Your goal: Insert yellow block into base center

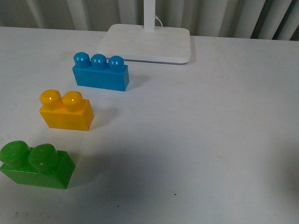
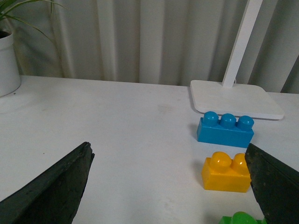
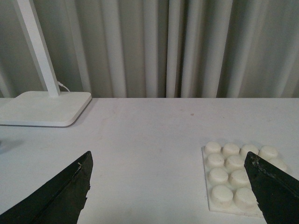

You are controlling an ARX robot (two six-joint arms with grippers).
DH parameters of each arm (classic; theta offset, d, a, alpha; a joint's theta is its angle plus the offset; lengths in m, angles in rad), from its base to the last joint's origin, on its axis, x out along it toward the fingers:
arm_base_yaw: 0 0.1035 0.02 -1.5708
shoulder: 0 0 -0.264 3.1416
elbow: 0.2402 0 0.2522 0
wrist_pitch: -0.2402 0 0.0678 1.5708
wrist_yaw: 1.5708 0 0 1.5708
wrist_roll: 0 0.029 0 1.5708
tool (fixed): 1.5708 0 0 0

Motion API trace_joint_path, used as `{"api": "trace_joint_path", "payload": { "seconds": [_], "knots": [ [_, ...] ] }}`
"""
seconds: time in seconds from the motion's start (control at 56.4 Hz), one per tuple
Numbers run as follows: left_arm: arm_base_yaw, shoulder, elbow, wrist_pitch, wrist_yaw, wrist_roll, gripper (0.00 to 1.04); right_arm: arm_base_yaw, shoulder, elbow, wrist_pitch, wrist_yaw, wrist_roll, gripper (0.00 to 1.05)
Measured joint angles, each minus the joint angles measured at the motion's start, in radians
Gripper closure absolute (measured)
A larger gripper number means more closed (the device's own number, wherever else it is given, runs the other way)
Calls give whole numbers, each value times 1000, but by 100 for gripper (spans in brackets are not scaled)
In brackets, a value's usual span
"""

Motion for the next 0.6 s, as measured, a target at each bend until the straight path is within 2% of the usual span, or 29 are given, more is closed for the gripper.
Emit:
{"api": "trace_joint_path", "payload": {
  "seconds": [0.602],
  "knots": [
    [0,0,0,0,0,0,6,0,0,0,0,0,0,9]
  ]
}}
